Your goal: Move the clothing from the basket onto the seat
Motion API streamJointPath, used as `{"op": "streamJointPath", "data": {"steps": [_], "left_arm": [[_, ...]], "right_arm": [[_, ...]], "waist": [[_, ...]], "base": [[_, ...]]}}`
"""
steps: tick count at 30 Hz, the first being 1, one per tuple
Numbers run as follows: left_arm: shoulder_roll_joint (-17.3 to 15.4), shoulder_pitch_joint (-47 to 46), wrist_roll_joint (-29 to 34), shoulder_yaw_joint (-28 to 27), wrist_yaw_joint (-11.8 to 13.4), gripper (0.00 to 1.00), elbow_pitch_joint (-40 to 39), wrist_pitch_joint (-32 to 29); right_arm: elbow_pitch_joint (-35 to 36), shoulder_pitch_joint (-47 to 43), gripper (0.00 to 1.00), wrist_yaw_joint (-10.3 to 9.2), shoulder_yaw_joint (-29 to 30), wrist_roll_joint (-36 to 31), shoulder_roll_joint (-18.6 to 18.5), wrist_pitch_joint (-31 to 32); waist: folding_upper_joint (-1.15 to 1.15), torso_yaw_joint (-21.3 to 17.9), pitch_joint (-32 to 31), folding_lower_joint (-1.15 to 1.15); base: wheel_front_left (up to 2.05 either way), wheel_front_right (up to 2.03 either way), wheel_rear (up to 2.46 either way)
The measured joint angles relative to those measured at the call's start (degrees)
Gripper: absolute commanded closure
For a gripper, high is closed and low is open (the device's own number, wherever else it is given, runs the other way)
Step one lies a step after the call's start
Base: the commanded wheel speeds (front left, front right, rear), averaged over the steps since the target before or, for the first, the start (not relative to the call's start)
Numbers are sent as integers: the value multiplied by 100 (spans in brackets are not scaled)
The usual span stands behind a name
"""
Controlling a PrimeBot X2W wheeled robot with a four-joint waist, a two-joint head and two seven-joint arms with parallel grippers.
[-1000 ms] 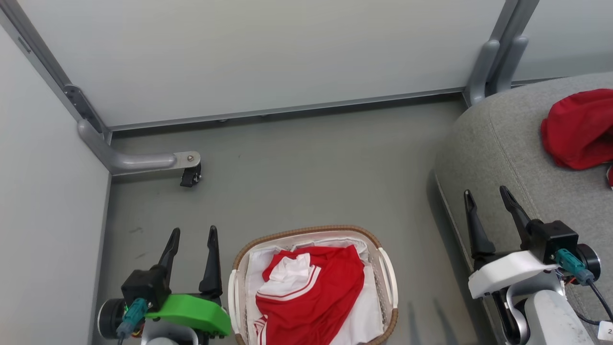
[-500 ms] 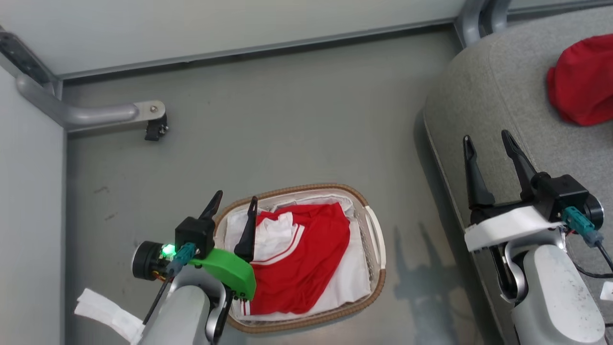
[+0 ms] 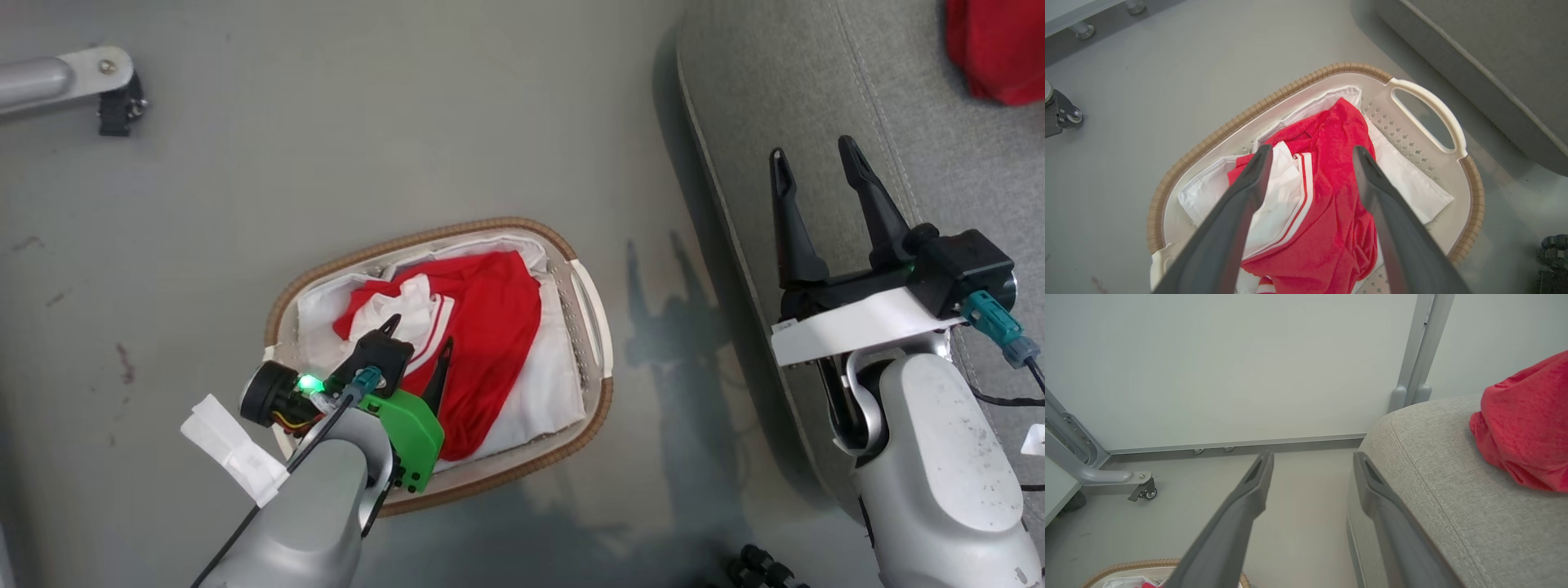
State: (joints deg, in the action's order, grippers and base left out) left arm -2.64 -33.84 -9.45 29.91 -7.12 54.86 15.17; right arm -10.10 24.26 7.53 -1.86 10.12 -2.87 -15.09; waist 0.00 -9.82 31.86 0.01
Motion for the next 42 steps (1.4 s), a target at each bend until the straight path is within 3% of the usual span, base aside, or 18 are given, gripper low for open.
{"op": "streamJointPath", "data": {"steps": [8, 17, 23, 30, 31, 32, 33, 34, 35, 42], "left_arm": [[-118, -398, 48, 188, -19, 0, 990, 1], [-286, -788, 222, 370, 16, 0, 1440, 0], [-388, -1022, 222, 378, 147, 0, 1556, 0], [-463, -1218, 304, 492, 466, 0, 1740, -138], [-460, -1248, 302, 494, 522, 7, 1758, -175], [-458, -1262, 298, 494, 549, 50, 1766, -187], [-455, -1267, 297, 497, 575, 65, 1772, -210], [-450, -1268, 294, 502, 592, 90, 1785, -235], [-449, -1268, 281, 505, 595, 100, 1793, -252], [-355, -1255, 146, 490, 570, 100, 1818, -168]], "right_arm": [[157, 206, 0, -1, -208, 241, 0, 0], [252, 372, 0, 0, -367, 377, 0, 0], [264, 483, 0, -1, -487, 453, 2, 0], [267, 525, 0, 0, -547, 490, 2, 0], [267, 525, 0, -1, -549, 490, 2, 0], [266, 527, 0, -1, -549, 490, 1, 0], [265, 534, 0, -1, -552, 489, 2, 0], [263, 552, 0, -1, -553, 488, 2, 0], [263, 571, 0, -1, -553, 487, 2, 0], [232, 586, 0, -1, -491, 391, 4, 0]], "waist": [[0, -424, 737, 1], [0, -787, 1474, 0], [0, -969, 1858, 0], [0, -1144, 2143, 0], [0, -1162, 2170, 0], [0, -1169, 2183, 0], [0, -1172, 2190, 0], [0, -1168, 2191, 0], [0, -1161, 2188, 0], [0, -1074, 2081, 0]], "base": [[0, 0, 0], [0, 0, 0], [0, 0, 0], [0, 0, 0], [0, 0, 0], [0, 0, 0], [0, 0, 0], [0, 0, 0], [0, 0, 0], [0, 0, 0]]}}
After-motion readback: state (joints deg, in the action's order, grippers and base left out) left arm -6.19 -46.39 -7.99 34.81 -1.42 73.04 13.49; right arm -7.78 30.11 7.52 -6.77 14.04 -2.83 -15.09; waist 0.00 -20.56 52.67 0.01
